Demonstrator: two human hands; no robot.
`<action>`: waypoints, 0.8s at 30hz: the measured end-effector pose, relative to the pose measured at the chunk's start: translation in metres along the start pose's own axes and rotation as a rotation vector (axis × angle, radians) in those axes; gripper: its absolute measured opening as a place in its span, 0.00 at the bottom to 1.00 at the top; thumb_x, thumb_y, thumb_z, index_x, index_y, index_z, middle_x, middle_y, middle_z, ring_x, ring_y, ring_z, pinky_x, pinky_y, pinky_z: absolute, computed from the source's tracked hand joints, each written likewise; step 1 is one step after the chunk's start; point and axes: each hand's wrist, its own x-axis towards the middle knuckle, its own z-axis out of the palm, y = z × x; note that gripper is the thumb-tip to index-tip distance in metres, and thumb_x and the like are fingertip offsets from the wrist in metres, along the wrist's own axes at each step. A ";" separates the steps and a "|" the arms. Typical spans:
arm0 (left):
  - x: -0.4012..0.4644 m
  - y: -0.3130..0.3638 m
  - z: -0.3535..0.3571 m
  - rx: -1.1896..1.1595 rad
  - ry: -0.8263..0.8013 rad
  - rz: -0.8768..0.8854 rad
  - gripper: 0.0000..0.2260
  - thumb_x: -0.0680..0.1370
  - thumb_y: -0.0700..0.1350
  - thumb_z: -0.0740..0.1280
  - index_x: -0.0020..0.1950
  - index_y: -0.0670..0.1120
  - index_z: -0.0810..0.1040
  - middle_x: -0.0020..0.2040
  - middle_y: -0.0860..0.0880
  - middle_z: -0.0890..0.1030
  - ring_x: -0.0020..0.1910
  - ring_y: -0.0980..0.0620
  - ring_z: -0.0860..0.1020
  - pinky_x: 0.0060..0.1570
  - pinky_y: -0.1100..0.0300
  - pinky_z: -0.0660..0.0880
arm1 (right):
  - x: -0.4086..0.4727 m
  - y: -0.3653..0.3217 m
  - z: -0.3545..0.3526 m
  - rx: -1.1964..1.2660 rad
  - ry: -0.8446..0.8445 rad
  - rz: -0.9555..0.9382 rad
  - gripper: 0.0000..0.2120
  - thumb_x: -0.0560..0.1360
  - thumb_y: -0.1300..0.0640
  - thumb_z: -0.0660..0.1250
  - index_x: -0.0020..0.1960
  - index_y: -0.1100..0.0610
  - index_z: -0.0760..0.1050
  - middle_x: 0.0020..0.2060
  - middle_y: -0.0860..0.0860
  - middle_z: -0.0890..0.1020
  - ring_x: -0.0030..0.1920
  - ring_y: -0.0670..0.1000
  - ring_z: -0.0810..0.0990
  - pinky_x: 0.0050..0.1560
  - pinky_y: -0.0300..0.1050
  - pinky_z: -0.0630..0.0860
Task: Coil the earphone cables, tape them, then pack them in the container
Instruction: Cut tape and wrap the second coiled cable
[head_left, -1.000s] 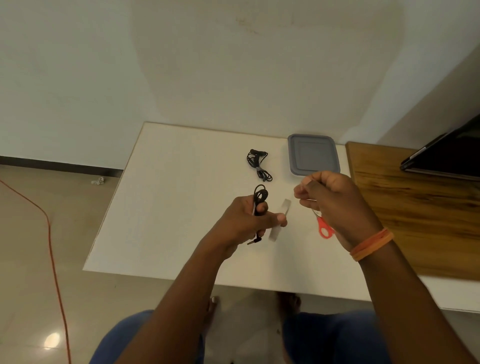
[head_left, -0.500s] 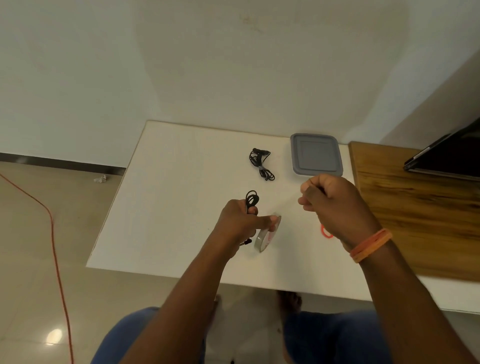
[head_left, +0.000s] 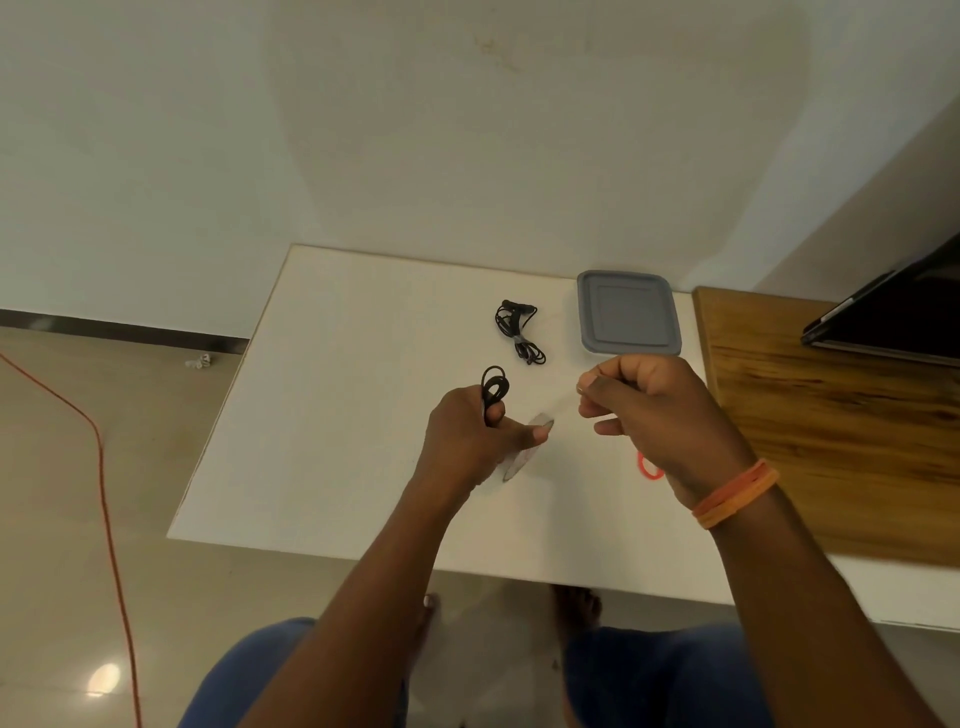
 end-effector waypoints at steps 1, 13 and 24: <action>0.000 0.000 0.000 0.023 0.017 0.019 0.23 0.64 0.47 0.82 0.35 0.48 0.65 0.37 0.37 0.80 0.35 0.46 0.75 0.36 0.52 0.72 | 0.000 0.000 0.000 0.029 -0.008 0.011 0.08 0.78 0.57 0.64 0.42 0.53 0.78 0.40 0.53 0.83 0.44 0.52 0.83 0.48 0.46 0.81; -0.006 0.005 0.000 0.121 0.241 0.217 0.15 0.71 0.46 0.77 0.40 0.53 0.70 0.47 0.56 0.82 0.42 0.62 0.75 0.37 0.73 0.67 | -0.001 0.000 -0.004 0.334 -0.111 0.136 0.11 0.80 0.57 0.61 0.46 0.58 0.82 0.43 0.55 0.85 0.47 0.55 0.84 0.49 0.52 0.82; -0.025 0.023 0.015 0.204 0.304 0.535 0.14 0.69 0.53 0.78 0.49 0.50 0.81 0.32 0.63 0.70 0.32 0.66 0.74 0.34 0.75 0.68 | -0.001 -0.002 0.002 0.337 -0.051 0.178 0.13 0.79 0.49 0.63 0.48 0.56 0.82 0.47 0.52 0.85 0.51 0.54 0.82 0.46 0.50 0.82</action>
